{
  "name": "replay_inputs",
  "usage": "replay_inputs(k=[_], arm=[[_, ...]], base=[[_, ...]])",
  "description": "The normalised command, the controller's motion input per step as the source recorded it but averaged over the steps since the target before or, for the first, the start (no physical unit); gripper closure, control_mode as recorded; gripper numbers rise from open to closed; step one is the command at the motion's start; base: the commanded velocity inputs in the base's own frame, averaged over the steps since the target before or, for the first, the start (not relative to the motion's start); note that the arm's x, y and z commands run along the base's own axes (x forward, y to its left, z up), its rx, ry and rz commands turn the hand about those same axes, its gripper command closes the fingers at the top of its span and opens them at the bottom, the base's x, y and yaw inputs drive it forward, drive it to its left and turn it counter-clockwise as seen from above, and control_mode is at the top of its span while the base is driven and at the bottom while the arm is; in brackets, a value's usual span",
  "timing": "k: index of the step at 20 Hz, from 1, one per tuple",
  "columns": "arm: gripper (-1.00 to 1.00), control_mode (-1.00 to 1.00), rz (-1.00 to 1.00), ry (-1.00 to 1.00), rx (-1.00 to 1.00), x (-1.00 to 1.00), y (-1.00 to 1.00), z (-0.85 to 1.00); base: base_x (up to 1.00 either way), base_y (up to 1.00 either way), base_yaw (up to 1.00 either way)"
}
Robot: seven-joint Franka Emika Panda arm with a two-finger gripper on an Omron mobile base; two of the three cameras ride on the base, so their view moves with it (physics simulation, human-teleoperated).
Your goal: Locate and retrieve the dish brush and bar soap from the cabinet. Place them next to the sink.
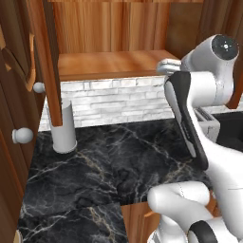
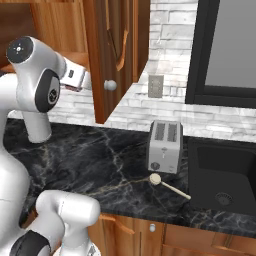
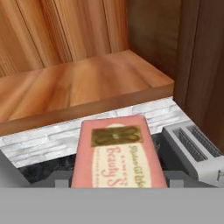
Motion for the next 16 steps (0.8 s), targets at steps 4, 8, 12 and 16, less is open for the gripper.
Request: replay_inputs(k=[4,8,12,16], arm=[[1.00,-1.00,0.00,-0.04,0.00,-1.00,0.00,-0.12],[1.00,-1.00,0.00,-0.01,0.00,-0.99,0.00,-0.30],[1.00,-1.00,0.00,0.08,0.00,-0.83,0.00,-0.38],[1.00,-1.00,0.00,0.16,0.00,-0.49,-0.13,-0.40]], base=[[0.00,0.00,0.00],[0.00,0.00,0.00],[0.00,0.00,0.00],[0.00,0.00,0.00]])
